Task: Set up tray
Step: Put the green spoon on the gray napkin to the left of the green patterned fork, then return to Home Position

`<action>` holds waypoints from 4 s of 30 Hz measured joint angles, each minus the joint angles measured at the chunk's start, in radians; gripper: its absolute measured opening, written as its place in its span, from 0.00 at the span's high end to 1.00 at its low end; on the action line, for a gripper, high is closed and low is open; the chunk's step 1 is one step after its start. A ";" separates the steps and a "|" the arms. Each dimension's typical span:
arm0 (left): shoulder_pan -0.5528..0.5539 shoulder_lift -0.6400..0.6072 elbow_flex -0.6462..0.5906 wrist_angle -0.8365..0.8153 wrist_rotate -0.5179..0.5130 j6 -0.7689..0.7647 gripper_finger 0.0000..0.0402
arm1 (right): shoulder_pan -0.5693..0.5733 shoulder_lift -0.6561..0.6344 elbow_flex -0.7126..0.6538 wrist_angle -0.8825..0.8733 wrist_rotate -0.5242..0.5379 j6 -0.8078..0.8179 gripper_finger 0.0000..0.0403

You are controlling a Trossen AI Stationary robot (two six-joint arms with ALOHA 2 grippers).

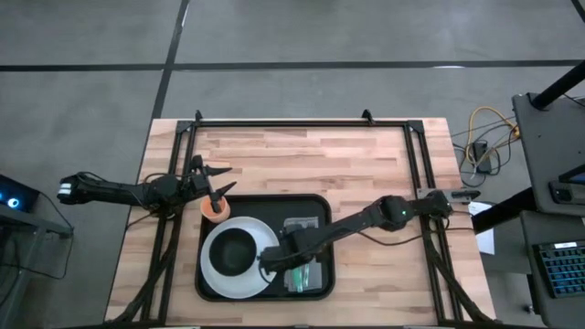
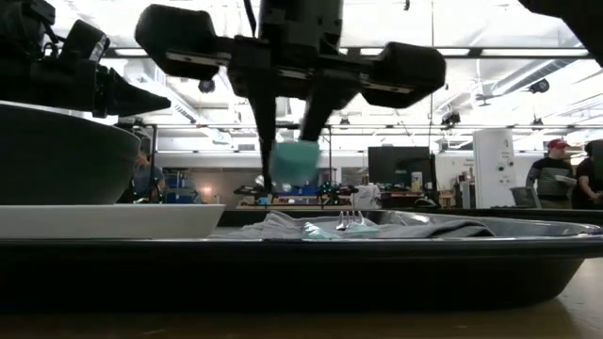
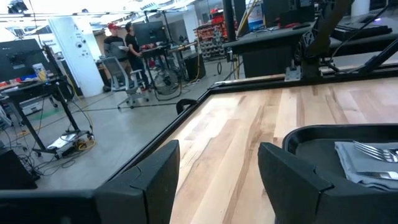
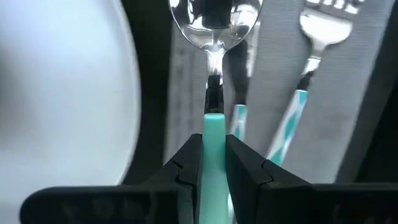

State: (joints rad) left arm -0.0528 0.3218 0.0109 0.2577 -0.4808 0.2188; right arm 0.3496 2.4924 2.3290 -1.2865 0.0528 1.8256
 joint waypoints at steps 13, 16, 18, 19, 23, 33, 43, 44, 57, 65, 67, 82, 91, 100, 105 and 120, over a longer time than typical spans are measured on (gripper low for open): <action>0.000 0.005 0.000 0.000 0.000 0.000 0.51 | 0.001 0.011 0.015 -0.085 0.001 0.059 0.90; 0.000 0.005 0.000 0.000 0.000 0.000 0.51 | 0.001 0.011 0.000 -0.083 0.001 0.062 0.90; 0.000 0.005 0.000 0.000 0.000 0.000 0.51 | 0.001 0.011 -0.021 -0.074 0.001 0.064 0.90; 0.000 0.005 0.000 0.000 0.000 0.000 0.51 | 0.001 0.011 -0.031 -0.066 0.004 0.066 0.90; 0.000 0.005 0.000 0.000 0.000 0.000 0.51 | 0.001 0.011 -0.060 -0.045 0.053 0.072 0.90; 0.000 0.005 0.000 0.000 0.000 0.000 0.51 | 0.001 0.008 -0.131 -0.039 -0.049 0.086 0.90; 0.000 0.007 0.000 0.000 0.000 0.000 0.51 | 0.001 0.003 -0.130 -0.038 -0.050 0.083 0.90; 0.000 0.007 0.000 0.000 0.000 0.000 0.51 | 0.001 0.003 -0.130 -0.036 -0.050 0.083 0.90; 0.000 0.007 0.000 0.000 0.000 0.000 0.51 | 0.002 0.002 -0.130 -0.007 -0.053 0.059 0.75; 0.000 0.007 0.000 0.000 0.000 0.000 0.51 | 0.002 0.002 -0.124 -0.002 -0.053 0.053 0.62; 0.000 0.007 0.000 0.000 0.000 0.000 0.51 | 0.002 0.002 -0.108 -0.009 -0.053 0.044 0.59; 0.000 0.007 0.000 0.000 0.000 0.000 0.51 | 0.002 0.001 0.022 -0.003 -0.052 -0.076 0.57; 0.000 0.007 0.000 0.000 0.000 0.000 0.51 | -0.002 0.001 0.026 0.065 -0.002 -0.274 0.57; 0.000 0.007 0.000 0.000 0.000 0.000 0.51 | -0.005 0.001 0.025 0.113 0.290 -0.590 0.58; 0.000 0.007 0.000 0.000 0.000 0.000 0.51 | -0.006 0.001 0.025 0.174 0.347 -0.789 0.58; 0.000 0.007 0.000 0.000 0.000 0.000 0.51 | -0.006 0.001 0.023 0.390 0.410 -1.498 0.59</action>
State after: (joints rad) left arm -0.0525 0.3290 0.0105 0.2577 -0.4808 0.2184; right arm 0.3436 2.4931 2.3524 -0.8968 0.4624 0.3279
